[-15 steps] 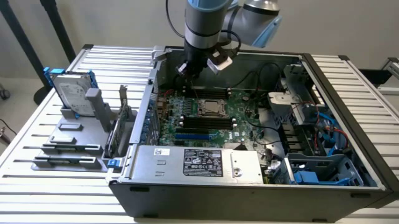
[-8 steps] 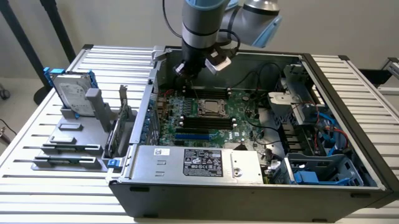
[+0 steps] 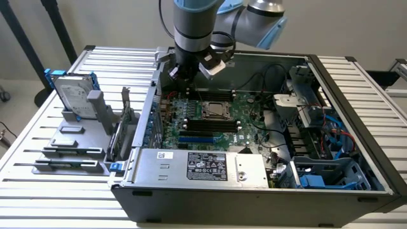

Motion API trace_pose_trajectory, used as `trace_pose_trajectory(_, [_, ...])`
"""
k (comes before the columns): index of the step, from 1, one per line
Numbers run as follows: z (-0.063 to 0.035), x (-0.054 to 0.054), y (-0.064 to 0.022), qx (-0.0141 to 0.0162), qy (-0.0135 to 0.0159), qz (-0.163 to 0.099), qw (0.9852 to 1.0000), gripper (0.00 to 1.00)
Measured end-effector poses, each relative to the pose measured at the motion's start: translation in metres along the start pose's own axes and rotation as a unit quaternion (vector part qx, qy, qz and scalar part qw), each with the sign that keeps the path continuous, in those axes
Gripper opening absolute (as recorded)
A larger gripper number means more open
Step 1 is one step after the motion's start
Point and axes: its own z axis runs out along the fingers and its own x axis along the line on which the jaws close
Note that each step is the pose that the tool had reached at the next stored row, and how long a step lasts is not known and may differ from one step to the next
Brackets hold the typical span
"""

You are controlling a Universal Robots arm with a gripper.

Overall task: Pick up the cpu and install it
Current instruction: 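Install the first cpu locking lever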

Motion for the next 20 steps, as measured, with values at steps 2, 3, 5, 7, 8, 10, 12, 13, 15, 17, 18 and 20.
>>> trace_pose_trajectory(2, [0.0013, -0.001, 0.001, 0.0001, 0.0001, 0.0, 1.0, 0.11])
trace_pose_trajectory(3, [0.0028, -0.001, 0.0016, 0.0001, 0.0001, 0.0, 1.0, 0.11])
trace_pose_trajectory(5, [0.006, -0.002, 0.0029, -0.0001, 0.0, 0.0, 1.0, 0.11])
trace_pose_trajectory(7, [0.0094, -0.003, 0.0041, -0.0001, 0.0001, 0.0, 1.0, 0.11])
trace_pose_trajectory(8, [0.0111, -0.003, 0.0047, -0.0001, 0.0002, 0.0, 1.0, 0.11])
trace_pose_trajectory(10, [0.0145, -0.003, 0.0058, -0.0001, 0.0002, 0.0, 1.0, 0.11])
trace_pose_trajectory(12, [0.0169, -0.002, 0.0067, 0.0005, 0.0007, 0.0, 1.0, 0.11])
trace_pose_trajectory(13, [0.018, -0.001, 0.0071, 0.0009, 0.0009, 0.0, 1.0, 0.11])
trace_pose_trajectory(15, [0.0198, 0.001, 0.0075, 0.0016, 0.0016, 0.0, 1.0, 0.11])
trace_pose_trajectory(17, [0.0213, 0.003, 0.0079, 0.0021, 0.0021, 0.0, 1.0, 0.11])
trace_pose_trajectory(18, [0.022, 0.005, 0.0083, 0.0022, 0.0022, 0.0, 1.0, 0.11])
trace_pose_trajectory(20, [0.0228, 0.009, 0.0096, 0.0022, 0.0023, 0.0, 1.0, 0.11])
